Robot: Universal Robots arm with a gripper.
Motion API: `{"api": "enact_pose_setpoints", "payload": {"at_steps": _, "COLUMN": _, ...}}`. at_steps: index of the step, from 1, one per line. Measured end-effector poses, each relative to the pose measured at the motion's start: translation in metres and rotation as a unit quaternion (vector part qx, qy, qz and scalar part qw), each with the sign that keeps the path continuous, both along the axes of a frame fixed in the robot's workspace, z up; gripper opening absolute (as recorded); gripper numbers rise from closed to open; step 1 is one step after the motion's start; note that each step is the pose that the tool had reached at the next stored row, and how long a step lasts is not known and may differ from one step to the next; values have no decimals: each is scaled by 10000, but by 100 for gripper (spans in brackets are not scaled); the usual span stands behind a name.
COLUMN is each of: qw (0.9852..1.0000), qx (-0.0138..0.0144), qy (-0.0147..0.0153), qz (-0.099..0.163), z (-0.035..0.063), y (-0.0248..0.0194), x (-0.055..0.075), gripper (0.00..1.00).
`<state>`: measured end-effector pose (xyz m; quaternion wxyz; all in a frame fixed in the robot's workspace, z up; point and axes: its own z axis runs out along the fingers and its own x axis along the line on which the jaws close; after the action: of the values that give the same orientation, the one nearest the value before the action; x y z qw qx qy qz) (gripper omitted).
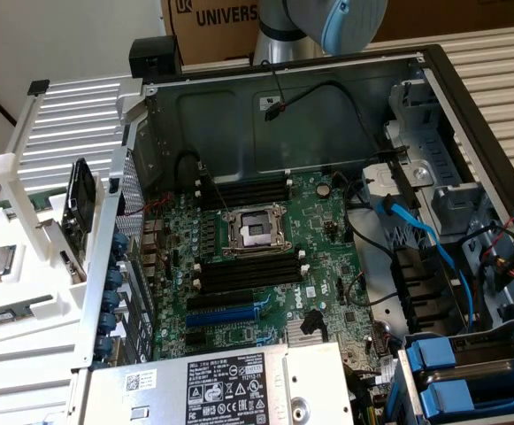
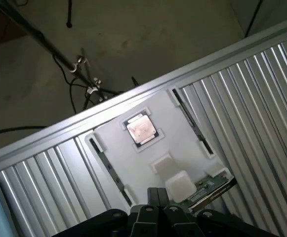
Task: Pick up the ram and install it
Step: 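Reach for the ram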
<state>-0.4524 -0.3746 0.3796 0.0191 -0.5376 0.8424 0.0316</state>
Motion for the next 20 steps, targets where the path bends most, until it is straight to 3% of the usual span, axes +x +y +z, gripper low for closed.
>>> {"api": "enact_pose_setpoints", "payload": {"at_steps": 6, "qw": 9985, "qx": 0, "qy": 0, "qz": 548, "z": -4, "y": 0, "x": 0, "gripper": 11}}
{"api": "enact_pose_setpoints", "payload": {"at_steps": 12, "qw": 9939, "qx": 0, "qy": 0, "qz": 1104, "z": -5, "y": 0, "x": 0, "gripper": 11}}
{"api": "enact_pose_setpoints", "payload": {"at_steps": 13, "qw": 9918, "qx": 0, "qy": 0, "qz": 1280, "z": -5, "y": 0, "x": 0, "gripper": 11}}
{"api": "enact_pose_setpoints", "payload": {"at_steps": 15, "qw": 9892, "qx": 0, "qy": 0, "qz": 1466, "z": -6, "y": 0, "x": 0, "gripper": 11}}
{"api": "enact_pose_setpoints", "payload": {"at_steps": 16, "qw": 9864, "qx": 0, "qy": 0, "qz": 1644, "z": -6, "y": 0, "x": 0, "gripper": 11}}
{"api": "enact_pose_setpoints", "payload": {"at_steps": 20, "qw": 9797, "qx": 0, "qy": -1, "qz": 2006, "z": -7, "y": 0, "x": 0, "gripper": 11}}
